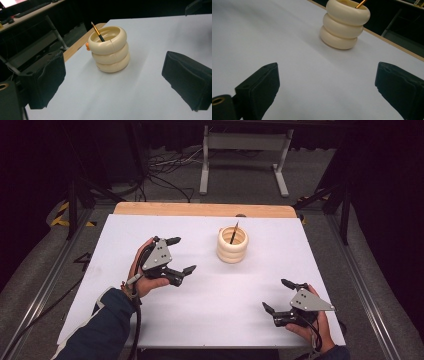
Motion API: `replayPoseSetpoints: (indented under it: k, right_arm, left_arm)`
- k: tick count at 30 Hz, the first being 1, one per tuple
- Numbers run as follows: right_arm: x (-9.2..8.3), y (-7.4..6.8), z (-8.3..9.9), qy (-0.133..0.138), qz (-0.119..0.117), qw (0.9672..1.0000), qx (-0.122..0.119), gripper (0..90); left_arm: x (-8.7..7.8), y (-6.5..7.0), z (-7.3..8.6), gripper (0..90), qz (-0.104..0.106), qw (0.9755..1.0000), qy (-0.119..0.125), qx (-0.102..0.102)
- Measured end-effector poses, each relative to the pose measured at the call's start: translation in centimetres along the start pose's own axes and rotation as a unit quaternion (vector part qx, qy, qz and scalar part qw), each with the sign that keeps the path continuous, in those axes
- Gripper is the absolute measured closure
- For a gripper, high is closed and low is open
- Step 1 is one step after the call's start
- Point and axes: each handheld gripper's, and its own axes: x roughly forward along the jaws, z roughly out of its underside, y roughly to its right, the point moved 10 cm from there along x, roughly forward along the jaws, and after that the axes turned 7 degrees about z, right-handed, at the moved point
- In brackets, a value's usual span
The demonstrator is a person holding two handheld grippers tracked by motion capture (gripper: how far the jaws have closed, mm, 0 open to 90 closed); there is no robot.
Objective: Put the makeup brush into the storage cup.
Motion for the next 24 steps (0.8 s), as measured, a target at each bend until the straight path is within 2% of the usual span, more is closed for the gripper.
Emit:
replayPoseSetpoints:
  k: [9, 12, 14, 16, 24]
  right_arm:
    - [0.0, 0.0, -0.1, 0.002, 0.002, 1.0000, -0.002, 6.1]
    - [-0.1, 0.1, -0.2, 0.004, 0.005, 1.0000, 0.000, 5.8]
    - [-0.1, 0.2, -0.2, 0.006, 0.007, 1.0000, 0.001, 5.7]
    - [-0.1, 0.2, -0.2, 0.006, 0.007, 1.0000, 0.001, 5.7]
    - [0.0, 0.1, -0.2, 0.005, 0.005, 1.0000, -0.001, 3.2]
  left_arm:
    - [-1.3, 0.5, 1.0, 4.5, -0.012, 0.9998, -0.011, 0.008]
    - [-1.6, 0.5, 1.3, 3.0, -0.016, 0.9998, -0.013, 0.007]
    - [-2.1, 0.6, 2.0, 2.2, -0.015, 0.9995, -0.027, 0.004]
    - [-2.2, 0.7, 2.1, 2.2, -0.012, 0.9996, -0.026, -0.001]
    - [-3.3, 0.9, 3.4, 2.3, -0.020, 0.9992, -0.033, 0.001]
